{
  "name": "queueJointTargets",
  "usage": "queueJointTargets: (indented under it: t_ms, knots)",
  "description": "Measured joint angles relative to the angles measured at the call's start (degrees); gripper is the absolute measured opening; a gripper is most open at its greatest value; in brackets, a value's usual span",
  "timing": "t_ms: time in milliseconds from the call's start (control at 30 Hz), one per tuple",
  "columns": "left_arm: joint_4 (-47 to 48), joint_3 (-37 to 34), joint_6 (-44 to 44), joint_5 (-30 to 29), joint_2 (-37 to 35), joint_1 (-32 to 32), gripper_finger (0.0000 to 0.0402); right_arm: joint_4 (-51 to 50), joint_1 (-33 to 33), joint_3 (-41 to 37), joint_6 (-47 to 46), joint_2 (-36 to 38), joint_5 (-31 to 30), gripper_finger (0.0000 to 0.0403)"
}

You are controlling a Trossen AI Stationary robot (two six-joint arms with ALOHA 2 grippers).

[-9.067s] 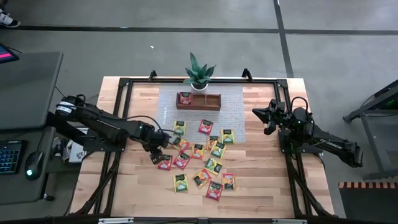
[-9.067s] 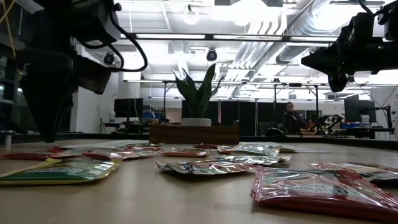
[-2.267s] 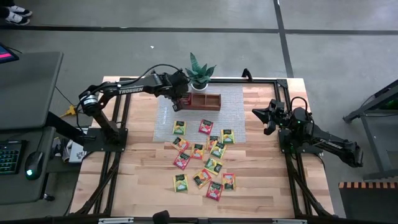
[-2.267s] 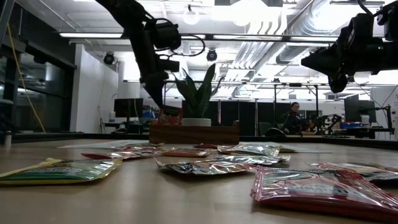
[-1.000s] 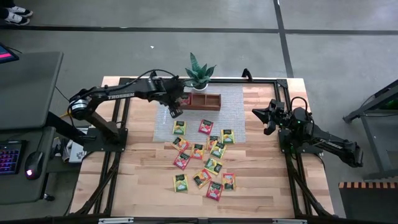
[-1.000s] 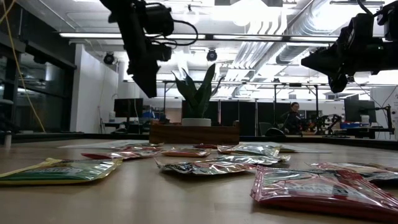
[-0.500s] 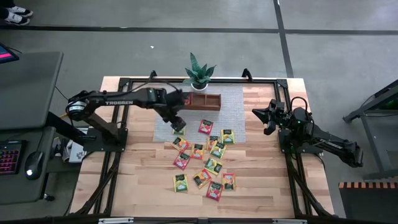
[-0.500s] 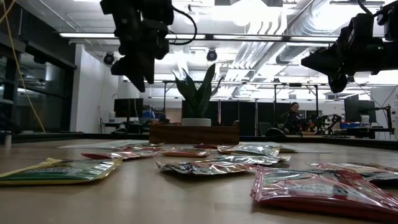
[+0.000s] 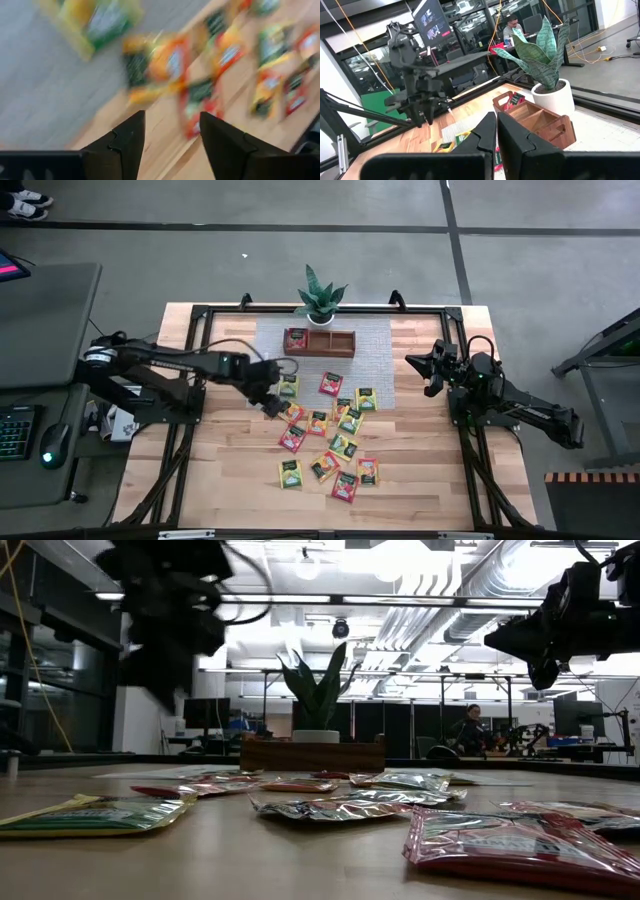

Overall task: Pick & Place Tea
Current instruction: Put the red tea bag into the left section of the wooden organizer

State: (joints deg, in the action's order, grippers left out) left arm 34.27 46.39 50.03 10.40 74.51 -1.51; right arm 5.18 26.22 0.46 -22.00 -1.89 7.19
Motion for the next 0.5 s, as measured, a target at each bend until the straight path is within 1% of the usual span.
queueJointTargets:
  t_ms: [67,167,367,500]
  knots:
    - [-4.9,-2.23,2.27,0.03,-0.5,1.73,0.0184,0.1,-0.02,0.01,0.02,-0.03,0.02,0.0012]
    - [-7.19,-5.18,4.72,0.4,-0.86,3.89,0.0184,-0.01,0.0,-0.01,0.01,-0.13,-0.36,0.0012]
    - [-17.36,-8.35,8.82,-0.27,0.03,7.17,0.0184,-0.1,0.0,0.01,0.02,-0.46,-0.44,0.0012]
    - [-19.03,-8.5,10.32,-2.29,1.83,8.41,0.0184,-0.2,0.0,0.0,0.0,-0.42,-0.49,0.0012]
